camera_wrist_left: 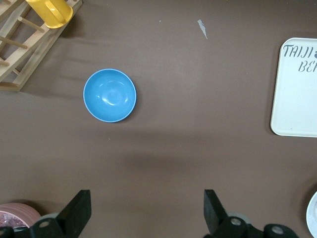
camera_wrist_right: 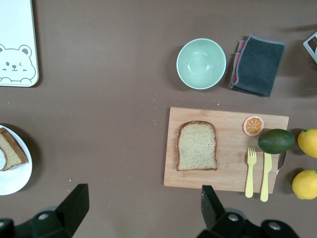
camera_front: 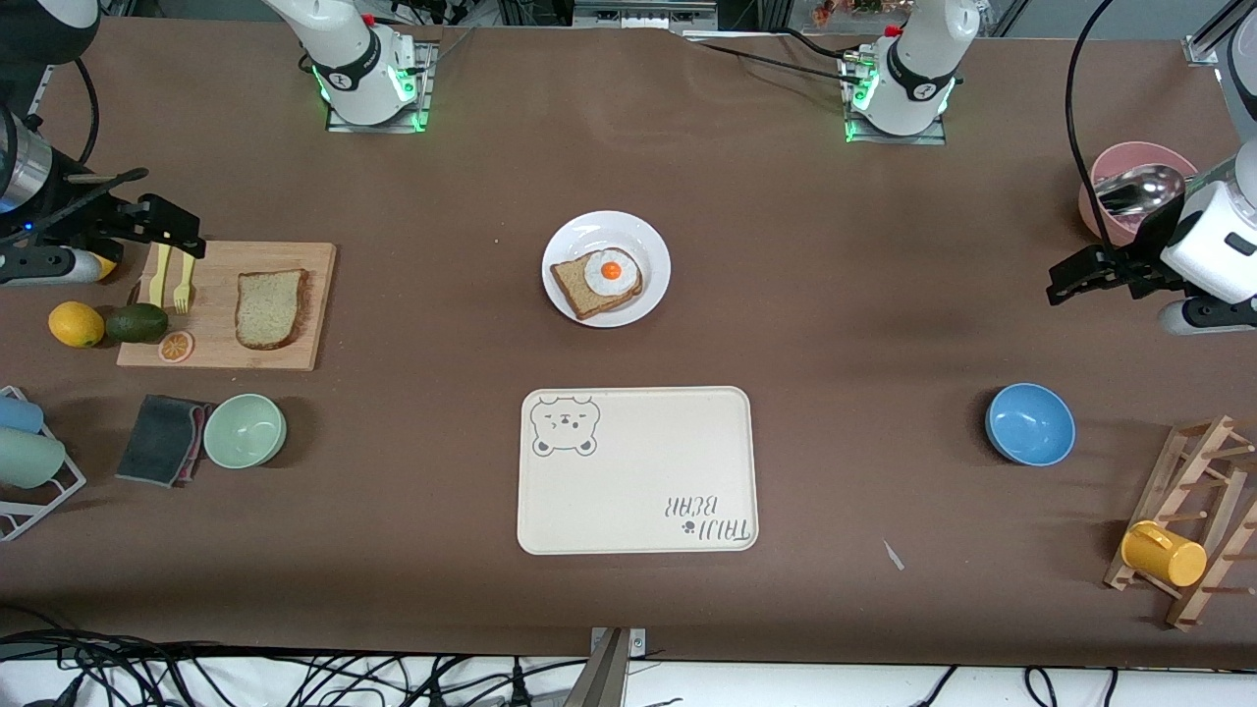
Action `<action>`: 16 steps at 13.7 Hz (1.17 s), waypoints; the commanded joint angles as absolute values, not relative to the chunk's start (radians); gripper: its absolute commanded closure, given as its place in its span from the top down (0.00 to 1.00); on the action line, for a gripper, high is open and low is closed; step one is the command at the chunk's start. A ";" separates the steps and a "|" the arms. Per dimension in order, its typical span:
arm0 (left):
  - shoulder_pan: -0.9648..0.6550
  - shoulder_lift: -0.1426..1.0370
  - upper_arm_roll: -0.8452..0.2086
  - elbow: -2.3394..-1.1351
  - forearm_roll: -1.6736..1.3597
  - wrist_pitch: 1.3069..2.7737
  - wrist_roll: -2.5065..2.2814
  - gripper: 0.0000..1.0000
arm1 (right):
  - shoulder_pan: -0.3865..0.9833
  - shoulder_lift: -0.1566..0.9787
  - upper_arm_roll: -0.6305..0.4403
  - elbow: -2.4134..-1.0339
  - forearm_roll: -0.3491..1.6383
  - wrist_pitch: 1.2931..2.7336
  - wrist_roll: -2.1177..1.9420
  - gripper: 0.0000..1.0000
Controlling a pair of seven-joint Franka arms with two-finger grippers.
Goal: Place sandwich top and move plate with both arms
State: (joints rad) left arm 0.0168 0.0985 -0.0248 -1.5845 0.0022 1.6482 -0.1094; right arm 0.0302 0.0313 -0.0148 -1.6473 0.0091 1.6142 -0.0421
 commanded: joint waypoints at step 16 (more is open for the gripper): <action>0.009 0.092 -0.031 -1.566 -0.029 1.621 -0.114 1.00 | 0.020 0.101 -0.005 -1.605 0.015 1.468 -0.054 1.00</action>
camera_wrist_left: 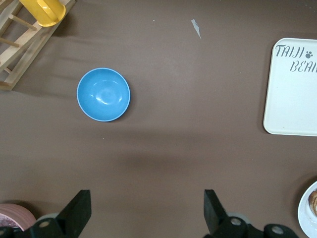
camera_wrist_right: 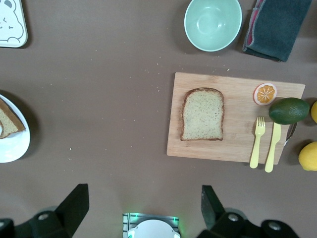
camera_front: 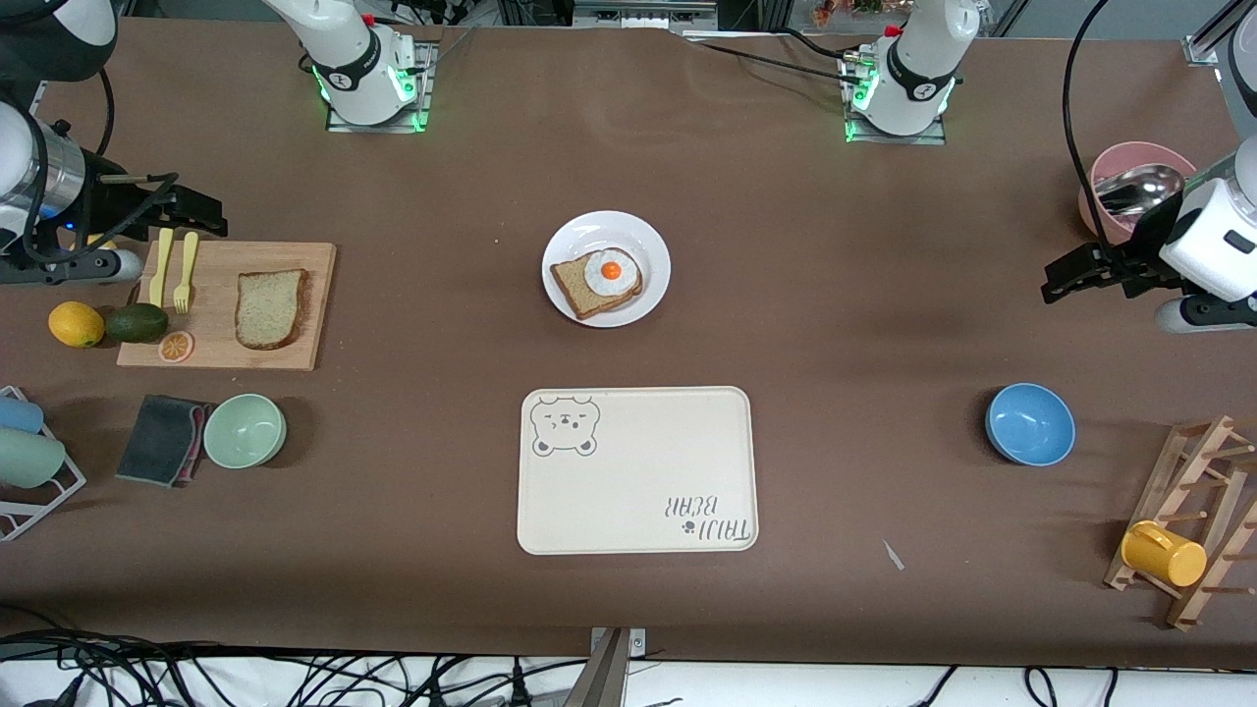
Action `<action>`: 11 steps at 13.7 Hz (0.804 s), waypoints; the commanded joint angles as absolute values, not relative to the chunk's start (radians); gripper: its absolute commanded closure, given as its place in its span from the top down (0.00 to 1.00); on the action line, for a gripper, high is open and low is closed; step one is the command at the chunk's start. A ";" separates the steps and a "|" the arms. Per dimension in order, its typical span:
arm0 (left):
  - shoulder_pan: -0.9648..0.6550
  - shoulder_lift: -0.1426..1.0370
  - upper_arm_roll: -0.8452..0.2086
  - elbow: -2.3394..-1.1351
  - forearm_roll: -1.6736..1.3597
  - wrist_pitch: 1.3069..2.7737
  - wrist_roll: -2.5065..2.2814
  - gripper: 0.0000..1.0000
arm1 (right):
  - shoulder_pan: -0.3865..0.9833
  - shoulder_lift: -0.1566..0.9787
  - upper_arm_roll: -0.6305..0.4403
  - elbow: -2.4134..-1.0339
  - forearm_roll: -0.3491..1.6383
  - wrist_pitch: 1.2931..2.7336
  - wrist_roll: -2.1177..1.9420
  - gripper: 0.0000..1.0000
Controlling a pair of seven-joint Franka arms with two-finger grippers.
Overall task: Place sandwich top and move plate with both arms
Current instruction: 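Move the right gripper over the bread slice on the cutting board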
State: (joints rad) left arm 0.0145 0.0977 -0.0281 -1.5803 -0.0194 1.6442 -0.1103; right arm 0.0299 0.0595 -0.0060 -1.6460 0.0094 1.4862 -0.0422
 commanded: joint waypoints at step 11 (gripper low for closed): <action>0.009 0.074 -0.046 -1.568 -0.032 1.592 -0.120 1.00 | 0.020 0.066 -0.006 -1.710 -0.054 1.667 -0.040 1.00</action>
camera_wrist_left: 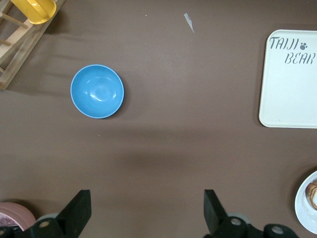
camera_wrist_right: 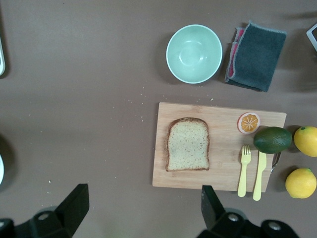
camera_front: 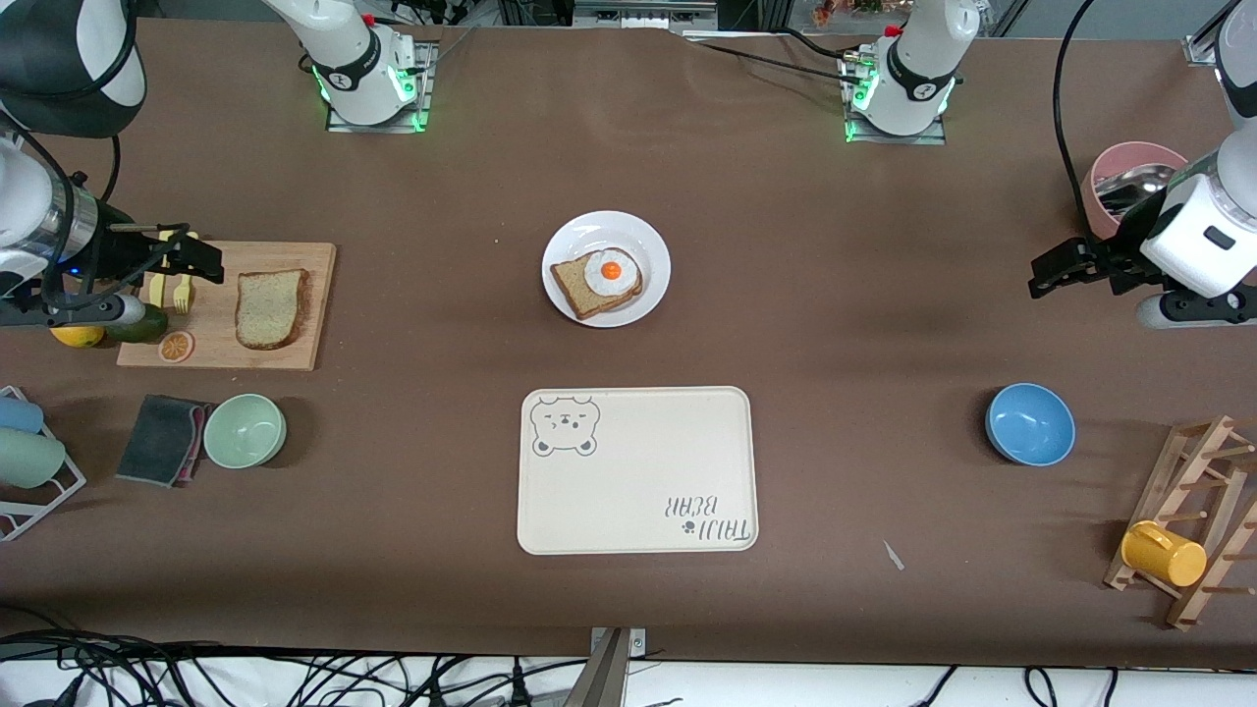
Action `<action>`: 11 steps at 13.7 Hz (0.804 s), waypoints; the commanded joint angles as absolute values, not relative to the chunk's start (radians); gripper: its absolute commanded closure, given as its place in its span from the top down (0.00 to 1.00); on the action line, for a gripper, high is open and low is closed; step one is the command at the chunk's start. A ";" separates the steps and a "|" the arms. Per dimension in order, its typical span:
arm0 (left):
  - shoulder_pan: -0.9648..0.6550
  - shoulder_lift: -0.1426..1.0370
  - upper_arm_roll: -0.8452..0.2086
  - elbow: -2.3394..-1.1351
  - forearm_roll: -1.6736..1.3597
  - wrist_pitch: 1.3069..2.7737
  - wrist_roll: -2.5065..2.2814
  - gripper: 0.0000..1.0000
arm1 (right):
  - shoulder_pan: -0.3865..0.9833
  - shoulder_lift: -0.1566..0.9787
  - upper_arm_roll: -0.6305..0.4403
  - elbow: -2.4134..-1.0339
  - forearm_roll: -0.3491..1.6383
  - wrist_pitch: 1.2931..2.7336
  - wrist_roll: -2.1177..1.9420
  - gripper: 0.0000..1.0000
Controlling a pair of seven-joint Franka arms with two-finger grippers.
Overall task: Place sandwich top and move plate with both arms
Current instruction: 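Move the right gripper over the bread slice on the cutting board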
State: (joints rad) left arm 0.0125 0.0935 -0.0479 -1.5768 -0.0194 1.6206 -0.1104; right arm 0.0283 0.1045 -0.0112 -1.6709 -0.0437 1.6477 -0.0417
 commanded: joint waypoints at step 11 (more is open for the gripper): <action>0.009 0.061 -0.067 -1.568 -0.031 1.566 -0.149 1.00 | 0.020 0.063 -0.006 -1.729 -0.055 1.647 -0.051 0.99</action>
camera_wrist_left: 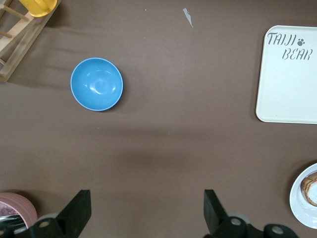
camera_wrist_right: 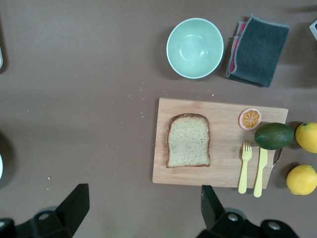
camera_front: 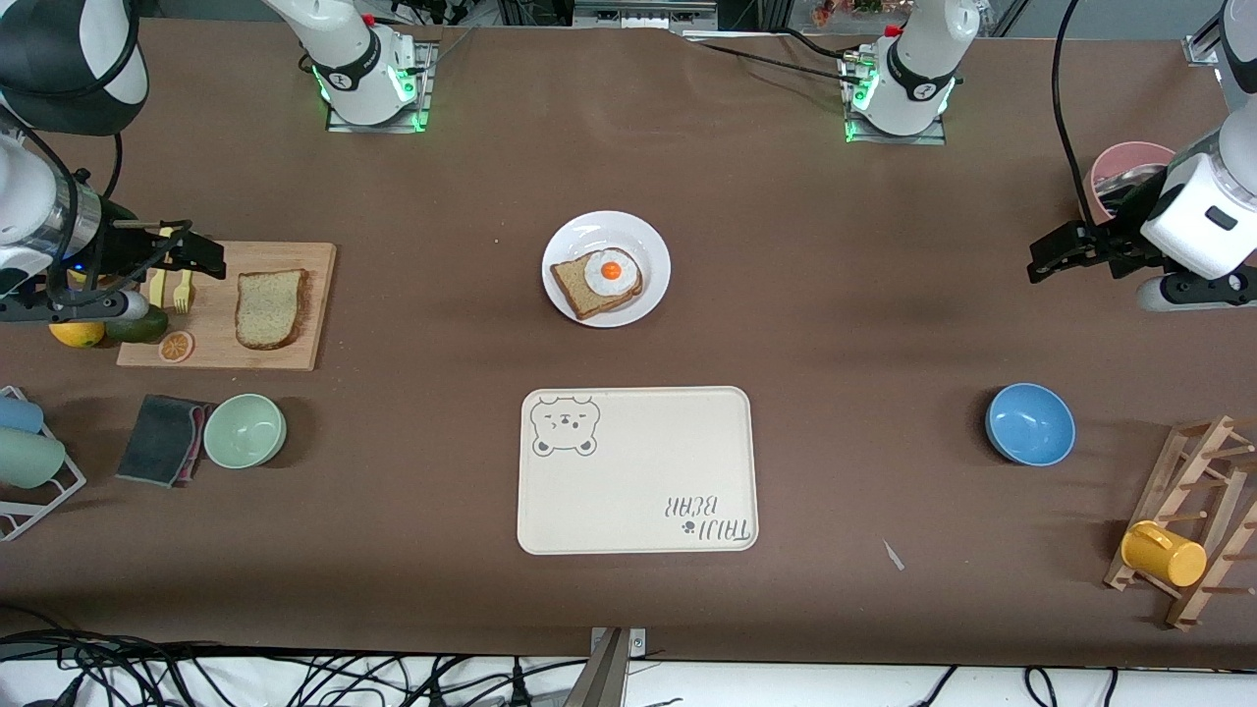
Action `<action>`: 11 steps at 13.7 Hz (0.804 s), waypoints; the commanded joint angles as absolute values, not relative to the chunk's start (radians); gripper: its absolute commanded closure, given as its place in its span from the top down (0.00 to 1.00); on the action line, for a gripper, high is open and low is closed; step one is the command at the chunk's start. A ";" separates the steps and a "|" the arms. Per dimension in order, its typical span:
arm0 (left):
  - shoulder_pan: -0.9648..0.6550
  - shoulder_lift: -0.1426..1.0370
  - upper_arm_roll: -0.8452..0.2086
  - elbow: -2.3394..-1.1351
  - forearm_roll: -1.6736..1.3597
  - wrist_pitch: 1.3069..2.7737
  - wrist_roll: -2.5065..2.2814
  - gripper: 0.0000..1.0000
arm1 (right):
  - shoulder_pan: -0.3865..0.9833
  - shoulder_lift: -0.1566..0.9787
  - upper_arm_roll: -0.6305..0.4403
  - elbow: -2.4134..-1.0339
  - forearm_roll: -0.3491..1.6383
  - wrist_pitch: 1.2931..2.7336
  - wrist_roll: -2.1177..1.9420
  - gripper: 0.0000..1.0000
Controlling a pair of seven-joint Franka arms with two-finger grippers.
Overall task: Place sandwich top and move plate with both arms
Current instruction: 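Move the right gripper over the bread slice on the cutting board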
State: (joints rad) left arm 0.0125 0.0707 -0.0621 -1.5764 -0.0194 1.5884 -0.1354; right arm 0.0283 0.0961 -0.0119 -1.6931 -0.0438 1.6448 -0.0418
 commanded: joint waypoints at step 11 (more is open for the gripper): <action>0.011 0.060 -0.078 -1.568 -0.032 1.565 -0.156 1.00 | 0.021 0.055 -0.015 -2.136 -0.164 2.009 -0.035 0.88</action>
